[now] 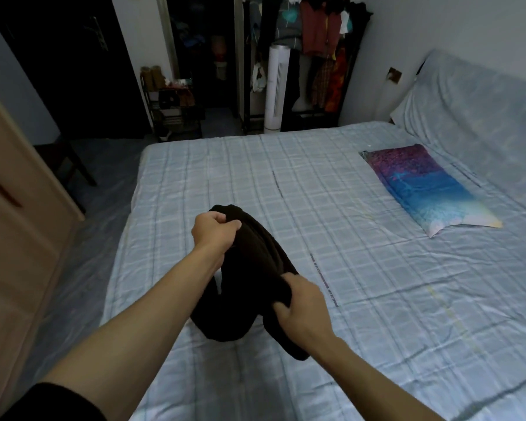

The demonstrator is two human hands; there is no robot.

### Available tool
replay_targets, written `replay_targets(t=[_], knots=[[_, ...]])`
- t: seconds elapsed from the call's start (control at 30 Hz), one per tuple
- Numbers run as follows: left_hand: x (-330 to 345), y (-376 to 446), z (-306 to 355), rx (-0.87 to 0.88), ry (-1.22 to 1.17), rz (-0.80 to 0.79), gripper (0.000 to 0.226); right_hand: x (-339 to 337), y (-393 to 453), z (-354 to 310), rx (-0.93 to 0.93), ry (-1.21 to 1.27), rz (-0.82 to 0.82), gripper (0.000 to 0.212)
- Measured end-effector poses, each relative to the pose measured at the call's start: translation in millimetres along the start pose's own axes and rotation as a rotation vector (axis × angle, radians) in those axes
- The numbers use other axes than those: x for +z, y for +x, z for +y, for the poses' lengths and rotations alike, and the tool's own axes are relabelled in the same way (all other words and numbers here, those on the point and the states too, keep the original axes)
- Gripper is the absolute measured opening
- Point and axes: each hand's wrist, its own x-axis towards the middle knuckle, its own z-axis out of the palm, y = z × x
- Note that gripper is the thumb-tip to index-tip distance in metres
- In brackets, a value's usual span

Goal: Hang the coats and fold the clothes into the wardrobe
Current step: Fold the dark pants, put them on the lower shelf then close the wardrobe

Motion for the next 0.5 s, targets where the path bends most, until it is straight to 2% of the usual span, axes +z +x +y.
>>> replay_targets(t=[0.1,0.17,0.37,0.43,0.5], knots=[[-7.3,-7.0,2.2,-0.004,-0.099,-0.060,0.024,-16.1,17.3,-7.3,0.014,0.155,0.104,0.008],[-11.1,-17.1,-2.3,0.090,-0.020,-0.106,0.022,-23.9,30.8,-14.3,0.084,0.264,0.117,0.004],[-23.3,-63.0,-29.2,0.536,0.392,-0.163,0.023,-23.3,65.0,-27.3,0.342,0.463,0.110,0.007],[-28.5,-77.4,-44.5,0.584,0.449,-0.150,0.029,-25.1,74.6,-34.0,0.426,0.581,0.159,0.012],[-31.6,-91.5,-61.8,0.554,0.455,-0.177,0.041,-30.5,83.9,-41.7,0.473,0.699,0.186,0.015]])
